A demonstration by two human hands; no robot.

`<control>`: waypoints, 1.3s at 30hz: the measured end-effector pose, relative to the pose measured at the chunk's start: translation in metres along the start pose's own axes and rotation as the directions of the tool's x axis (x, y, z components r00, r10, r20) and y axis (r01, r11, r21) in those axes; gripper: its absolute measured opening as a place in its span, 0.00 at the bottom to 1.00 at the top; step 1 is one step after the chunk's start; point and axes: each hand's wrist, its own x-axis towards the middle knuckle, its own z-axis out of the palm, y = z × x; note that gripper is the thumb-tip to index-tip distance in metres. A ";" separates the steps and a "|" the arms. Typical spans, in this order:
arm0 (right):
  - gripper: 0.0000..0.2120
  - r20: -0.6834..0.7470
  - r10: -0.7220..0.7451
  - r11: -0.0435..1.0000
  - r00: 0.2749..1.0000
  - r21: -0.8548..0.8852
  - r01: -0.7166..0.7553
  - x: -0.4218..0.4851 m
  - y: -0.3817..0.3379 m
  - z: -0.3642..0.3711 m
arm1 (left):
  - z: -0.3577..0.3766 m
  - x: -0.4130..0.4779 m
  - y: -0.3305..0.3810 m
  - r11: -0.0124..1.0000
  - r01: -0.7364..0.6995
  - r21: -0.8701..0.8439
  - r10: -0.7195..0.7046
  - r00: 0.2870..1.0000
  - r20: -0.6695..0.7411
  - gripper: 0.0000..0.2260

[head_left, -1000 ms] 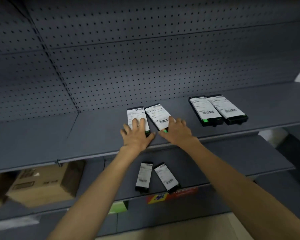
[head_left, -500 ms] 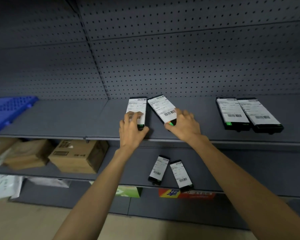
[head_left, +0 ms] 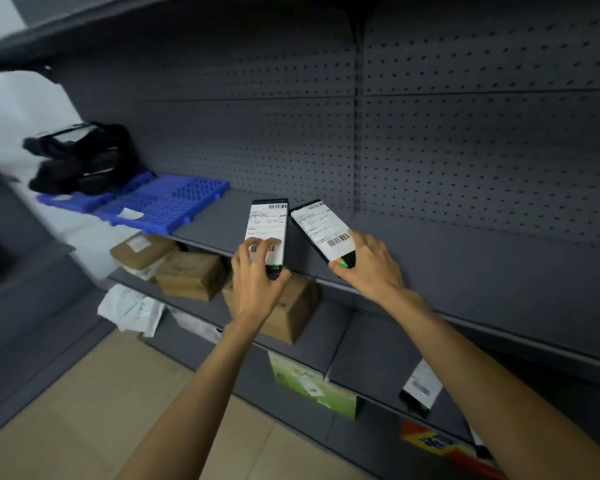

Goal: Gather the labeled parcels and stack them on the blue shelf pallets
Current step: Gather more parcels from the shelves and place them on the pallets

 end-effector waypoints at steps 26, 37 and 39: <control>0.38 0.045 -0.286 0.954 0.957 0.103 0.280 0.258 -0.407 0.251 | -0.221 0.237 -0.410 0.979 0.100 0.176 -0.079 0.989 -0.123 0.21; 0.37 0.096 -0.083 0.996 0.992 0.027 0.081 0.370 -0.385 0.292 | -0.157 0.388 -0.463 0.988 0.051 0.144 -0.075 0.982 0.172 0.21; 0.37 0.110 -0.022 1.000 0.994 0.018 0.020 0.372 -0.380 0.301 | -0.147 0.403 -0.475 0.993 0.023 0.119 -0.053 0.965 0.258 0.22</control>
